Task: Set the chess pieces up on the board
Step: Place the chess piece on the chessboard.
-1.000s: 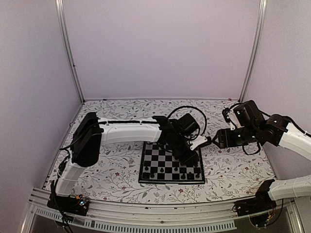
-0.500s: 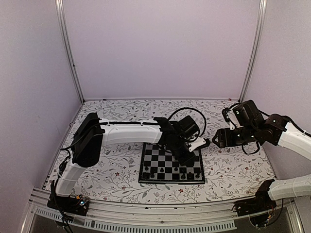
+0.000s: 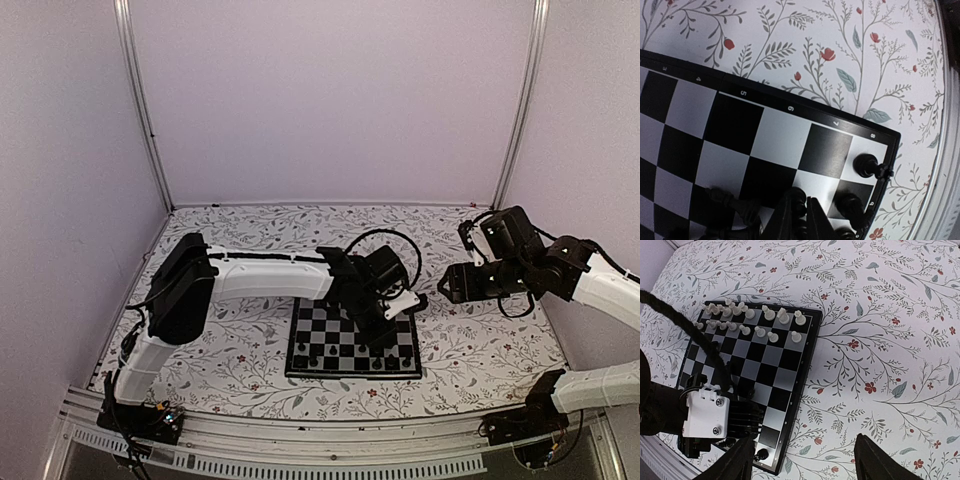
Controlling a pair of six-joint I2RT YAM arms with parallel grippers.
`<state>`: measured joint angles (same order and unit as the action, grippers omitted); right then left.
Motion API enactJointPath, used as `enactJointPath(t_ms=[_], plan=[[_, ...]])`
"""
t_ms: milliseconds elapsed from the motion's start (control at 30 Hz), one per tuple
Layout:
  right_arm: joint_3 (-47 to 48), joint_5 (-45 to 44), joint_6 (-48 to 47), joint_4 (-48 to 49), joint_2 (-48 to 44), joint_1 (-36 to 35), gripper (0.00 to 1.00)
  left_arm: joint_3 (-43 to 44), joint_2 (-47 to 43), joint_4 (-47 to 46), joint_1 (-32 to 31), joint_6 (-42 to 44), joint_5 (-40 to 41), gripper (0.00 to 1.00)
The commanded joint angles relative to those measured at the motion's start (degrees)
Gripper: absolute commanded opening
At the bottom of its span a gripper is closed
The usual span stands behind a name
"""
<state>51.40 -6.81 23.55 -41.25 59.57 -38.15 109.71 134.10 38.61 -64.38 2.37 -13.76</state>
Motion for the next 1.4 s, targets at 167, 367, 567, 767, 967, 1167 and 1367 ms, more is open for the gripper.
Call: enactJointPath(t_ms=[167, 367, 567, 767, 967, 1167, 1367], plan=[[-1.3, 0.0, -0.8, 1.8, -0.2, 0.4, 0.72, -1.4, -2.2, 0.6, -0.8, 0.7, -3.6, 0.14], [-1.5, 0.4, -0.9, 2.8, 0.6, 0.4, 0.72, -2.6, -2.7, 0.3, -0.8, 0.7, -3.6, 0.15], [-1.2, 0.7, -1.1, 3.3, 1.2, 0.4, 0.72, -1.8, -2.5, 0.2, -0.7, 0.4, -3.5, 0.24], [-1.1, 0.7, -1.8, 3.4, 1.5, 0.5, 0.72, 0.1, -1.2, 0.2, -0.7, 0.0, -4.5, 0.20], [-0.9, 0.8, -2.1, 3.7, 2.2, 0.5, 0.72, 0.0, -1.4, 0.0, -0.5, -0.1, -5.2, 0.18], [-0.5, 1.1, -2.4, 4.0, 3.0, 0.5, 0.72, 0.2, -1.7, 0.0, 0.0, -0.4, -5.3, 0.23], [1.5, 0.8, -3.1, 3.6, 3.3, 0.9, 0.72, 0.4, -5.7, -0.2, 2.4, -2.0, -3.6, 0.28]])
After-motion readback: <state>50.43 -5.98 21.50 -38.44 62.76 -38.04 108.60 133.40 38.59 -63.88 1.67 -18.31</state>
